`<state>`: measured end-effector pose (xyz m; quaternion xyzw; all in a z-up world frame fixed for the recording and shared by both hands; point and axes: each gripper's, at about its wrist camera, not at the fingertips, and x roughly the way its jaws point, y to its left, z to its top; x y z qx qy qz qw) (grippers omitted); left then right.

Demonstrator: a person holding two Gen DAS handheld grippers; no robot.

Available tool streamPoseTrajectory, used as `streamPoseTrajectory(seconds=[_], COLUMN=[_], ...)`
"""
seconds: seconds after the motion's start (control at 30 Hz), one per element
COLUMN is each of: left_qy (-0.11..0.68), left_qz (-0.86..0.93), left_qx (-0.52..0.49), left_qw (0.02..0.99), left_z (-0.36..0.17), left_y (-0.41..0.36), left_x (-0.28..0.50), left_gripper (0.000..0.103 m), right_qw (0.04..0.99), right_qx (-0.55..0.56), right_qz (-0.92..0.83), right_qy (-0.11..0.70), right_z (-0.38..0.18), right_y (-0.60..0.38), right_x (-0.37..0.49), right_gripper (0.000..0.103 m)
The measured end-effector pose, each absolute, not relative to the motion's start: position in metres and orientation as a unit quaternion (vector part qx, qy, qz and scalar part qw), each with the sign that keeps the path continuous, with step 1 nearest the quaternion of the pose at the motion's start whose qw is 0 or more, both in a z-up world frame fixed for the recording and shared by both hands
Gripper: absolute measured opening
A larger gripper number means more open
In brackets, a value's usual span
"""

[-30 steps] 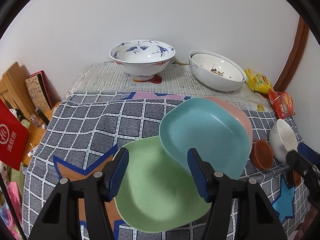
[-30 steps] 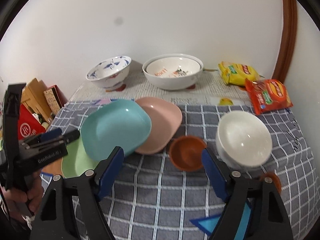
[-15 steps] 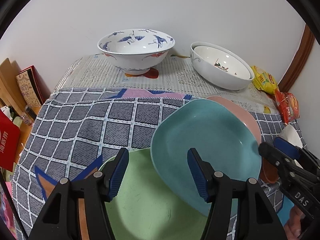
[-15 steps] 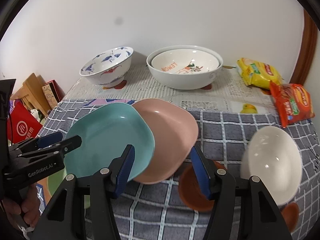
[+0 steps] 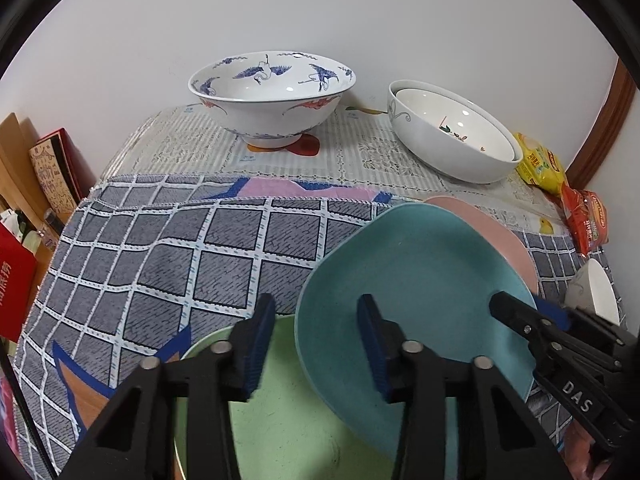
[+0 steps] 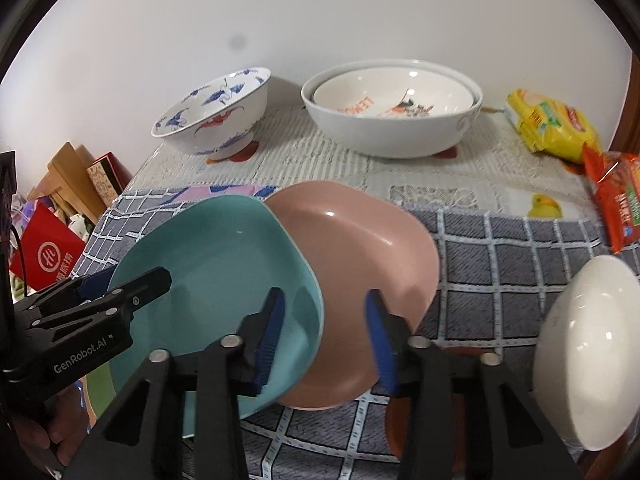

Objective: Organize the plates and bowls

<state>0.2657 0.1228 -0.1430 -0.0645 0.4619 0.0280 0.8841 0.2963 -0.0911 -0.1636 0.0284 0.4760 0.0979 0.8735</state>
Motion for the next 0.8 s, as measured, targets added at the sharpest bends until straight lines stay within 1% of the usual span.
streamPoseTrajectory(seconds=[0.03,0.07,0.13,0.2,0.33,0.8], left_qy=[0.462,0.461,0.459,0.453,0.447,0.414], left_qz=[0.024,0.018,0.016,0.016,0.009,-0.006], left_qx=[-0.068,-0.072,-0.068,-0.064,-0.067,-0.068], left_qw=[0.884,0.884,0.885,0.889,0.892,0.908], left_z=[-0.143,-0.143,-0.141,-0.137,-0.128,-0.083], left_y=[0.123,0.123,0.12,0.118,0.118,0.114], left_x=[0.266,0.265,0.263,0.259,0.249,0.19], left_gripper=[0.029,0.023,0.022,0.019,0.017,0.016], right_qw=[0.871,0.87,0.87,0.871,0.87,0.885], right_qx=[0.03,0.031,0.037,0.042,0.066,0.085], right_qz=[0.1,0.103,0.105,0.097,0.094,0.078], right_qy=[0.479,0.482,0.48,0.48,0.48,0.451], right_z=[-0.166,-0.167,-0.167,-0.164,-0.158,-0.107], right_y=[-0.09,-0.089,-0.089,-0.091,-0.097,-0.091], right_x=[0.297,0.297,0.294,0.292,0.283,0.216], right_gripper=[0.018,0.015,0.011,0.011,0.011,0.011])
